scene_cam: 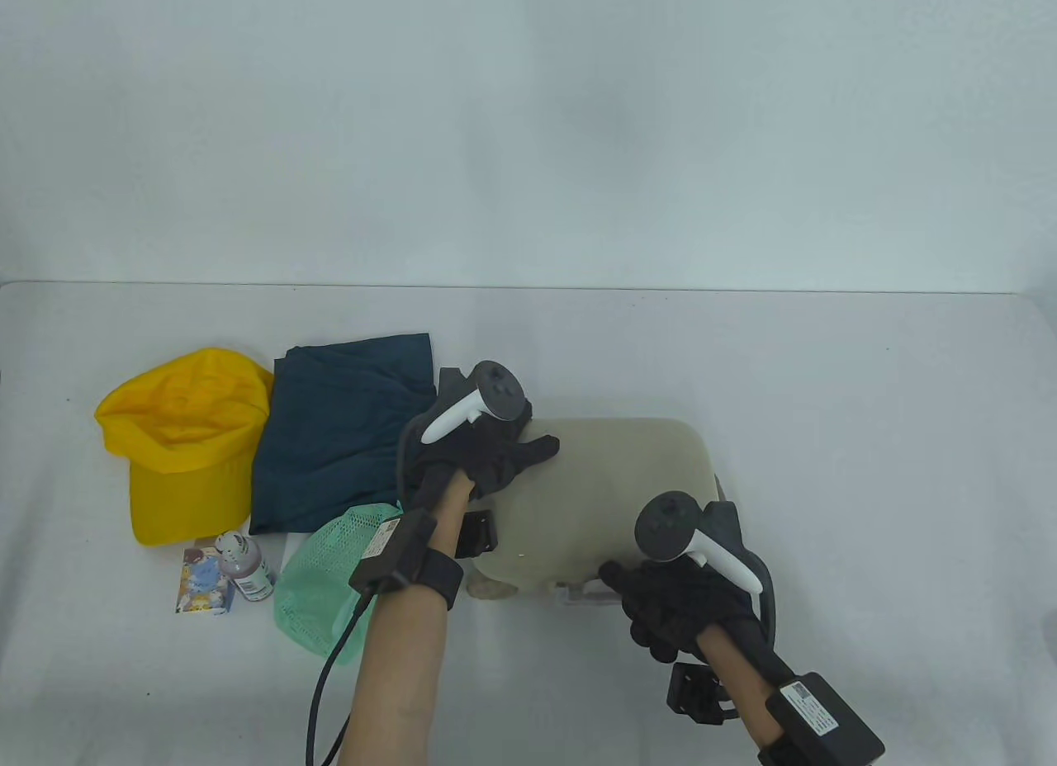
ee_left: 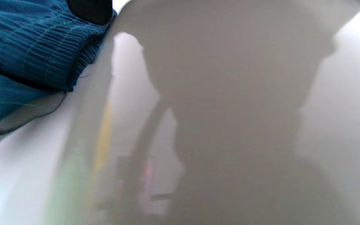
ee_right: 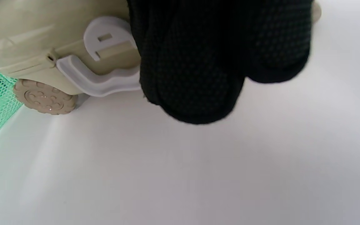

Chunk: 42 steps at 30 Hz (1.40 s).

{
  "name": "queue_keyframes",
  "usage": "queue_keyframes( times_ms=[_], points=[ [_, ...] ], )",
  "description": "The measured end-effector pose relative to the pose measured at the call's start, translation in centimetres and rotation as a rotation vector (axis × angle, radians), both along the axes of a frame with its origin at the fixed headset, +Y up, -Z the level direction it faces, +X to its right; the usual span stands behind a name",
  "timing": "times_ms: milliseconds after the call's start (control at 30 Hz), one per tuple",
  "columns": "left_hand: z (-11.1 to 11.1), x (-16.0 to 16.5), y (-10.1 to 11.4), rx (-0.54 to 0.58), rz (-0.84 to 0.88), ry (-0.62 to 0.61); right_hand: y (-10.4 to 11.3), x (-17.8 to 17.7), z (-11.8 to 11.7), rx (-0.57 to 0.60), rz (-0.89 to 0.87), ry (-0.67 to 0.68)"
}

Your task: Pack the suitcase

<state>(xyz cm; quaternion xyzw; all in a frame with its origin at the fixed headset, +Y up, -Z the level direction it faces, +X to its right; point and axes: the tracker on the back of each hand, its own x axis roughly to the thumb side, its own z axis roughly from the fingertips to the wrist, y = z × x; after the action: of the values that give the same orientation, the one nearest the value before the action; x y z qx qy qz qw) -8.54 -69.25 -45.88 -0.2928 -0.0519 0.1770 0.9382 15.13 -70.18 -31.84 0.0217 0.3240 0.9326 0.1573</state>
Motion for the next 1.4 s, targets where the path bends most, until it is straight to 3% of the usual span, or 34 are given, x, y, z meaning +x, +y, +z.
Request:
queue_keyframes(
  times_ms=[133, 367, 533, 667, 767, 833, 900, 1000, 1133, 1300, 1400],
  points=[
    [0.0, -0.1, -0.1, -0.003, 0.022, 0.001, -1.5, -0.1, 0.2, -0.100, -0.095, -0.026],
    [-0.5, -0.8, -0.6, -0.014, 0.089, 0.012, -3.8, 0.6, 0.1, -0.301, -0.424, -0.124],
    [-0.6, -1.0, -0.7, -0.022, 0.110, 0.015, -4.7, 0.3, 0.4, -0.288, -0.540, -0.160],
    [-0.6, -1.0, -0.7, -0.022, 0.116, 0.011, -4.9, 0.1, 0.8, -0.269, -0.531, -0.199],
    [-0.8, -1.0, -0.6, -0.026, 0.111, 0.009, -4.8, 0.1, 0.4, -0.215, -0.482, -0.127],
    [-0.9, -1.0, -0.6, -0.033, 0.104, 0.002, -4.3, 0.0, 0.2, -0.206, -0.415, -0.100],
    [-1.0, -1.0, -0.4, -0.034, 0.092, -0.005, -3.9, -0.2, 0.2, -0.053, -0.178, 0.002],
    [-1.1, -1.0, -0.3, -0.027, 0.069, -0.007, -3.3, -1.0, 0.4, -0.040, -0.014, 0.118],
    [0.0, -0.5, 1.3, 0.089, -0.033, 0.007, -1.4, -1.4, 0.9, -0.075, -0.164, 0.228],
    [4.4, -0.2, 5.0, 0.278, 0.002, 0.009, 2.9, 0.1, 0.5, 0.132, -0.404, 0.156],
    [7.8, -0.3, 6.0, 0.353, 0.036, 0.034, 4.7, 1.7, 0.1, 0.220, -0.483, 0.088]
  ],
)
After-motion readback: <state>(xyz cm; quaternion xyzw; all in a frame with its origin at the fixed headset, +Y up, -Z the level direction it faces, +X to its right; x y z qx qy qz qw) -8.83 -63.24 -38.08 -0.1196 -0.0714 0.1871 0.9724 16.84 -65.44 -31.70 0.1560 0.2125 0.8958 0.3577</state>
